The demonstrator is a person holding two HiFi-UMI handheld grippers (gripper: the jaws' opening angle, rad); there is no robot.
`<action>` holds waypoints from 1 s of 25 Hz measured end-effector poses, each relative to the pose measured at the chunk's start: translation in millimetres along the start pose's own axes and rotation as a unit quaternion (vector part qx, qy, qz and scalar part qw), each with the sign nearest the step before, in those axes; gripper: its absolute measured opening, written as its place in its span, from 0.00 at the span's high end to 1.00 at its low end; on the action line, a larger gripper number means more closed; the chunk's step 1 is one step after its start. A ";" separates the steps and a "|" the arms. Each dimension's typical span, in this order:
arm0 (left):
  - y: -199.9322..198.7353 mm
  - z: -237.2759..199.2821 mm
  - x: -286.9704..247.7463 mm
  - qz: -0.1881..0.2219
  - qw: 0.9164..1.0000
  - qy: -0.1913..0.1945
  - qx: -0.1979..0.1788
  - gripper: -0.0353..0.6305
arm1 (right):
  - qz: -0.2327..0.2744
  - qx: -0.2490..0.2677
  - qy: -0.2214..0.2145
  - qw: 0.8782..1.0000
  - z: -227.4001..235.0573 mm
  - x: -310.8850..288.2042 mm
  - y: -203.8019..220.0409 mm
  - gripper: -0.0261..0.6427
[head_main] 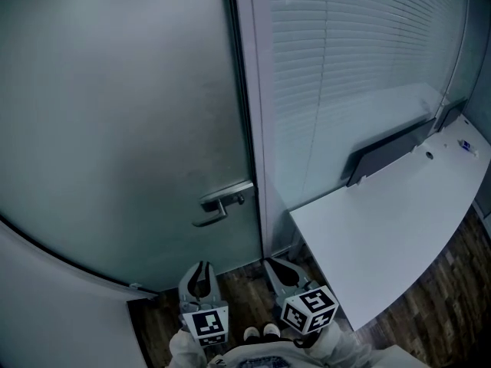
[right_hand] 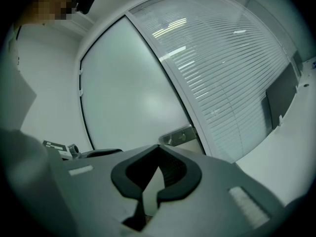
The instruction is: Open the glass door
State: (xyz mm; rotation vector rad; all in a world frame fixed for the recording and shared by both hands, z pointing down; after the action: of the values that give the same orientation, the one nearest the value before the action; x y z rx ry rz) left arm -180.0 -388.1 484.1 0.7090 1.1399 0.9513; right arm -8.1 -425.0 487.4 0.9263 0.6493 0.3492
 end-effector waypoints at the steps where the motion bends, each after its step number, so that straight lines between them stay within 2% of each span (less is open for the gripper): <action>1: 0.7 -1.6 -2.0 -0.003 1.000 0.002 -0.002 0.88 | -0.001 0.000 0.000 1.000 -0.3 -2.8 -1.0 0.95; 10: 16.3 -26.0 -22.6 -0.033 0.999 0.006 -0.039 0.75 | -0.013 0.006 0.002 1.000 -16.0 -24.1 0.9 0.95; 16: 23.2 -24.3 -46.1 -0.042 0.996 0.034 -0.075 0.69 | -0.019 0.004 0.022 1.000 -13.8 -27.7 5.6 0.95; 21: 23.2 -25.1 -62.1 -0.044 0.991 0.026 -0.126 0.67 | -0.026 0.000 0.035 0.999 -13.7 -29.0 10.3 0.95; 25: 24.9 -33.2 -77.9 -0.046 0.980 -0.010 -0.194 0.67 | -0.031 -0.003 0.045 0.998 -13.6 -27.7 15.3 0.95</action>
State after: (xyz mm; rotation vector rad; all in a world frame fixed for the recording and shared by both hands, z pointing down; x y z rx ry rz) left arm -227.9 -447.1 529.0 0.3462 0.9234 1.0464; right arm -38.1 -422.9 504.3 0.8869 0.7581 0.3386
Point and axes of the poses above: the fingertips, and each gripper's own axes: x backward along the fingers, z to its right, y out of its underside, the point moved 3 cm from there along x, backward along the fingers, and after that the axes turned 13 degrees about -z, right-handed, at the moved point
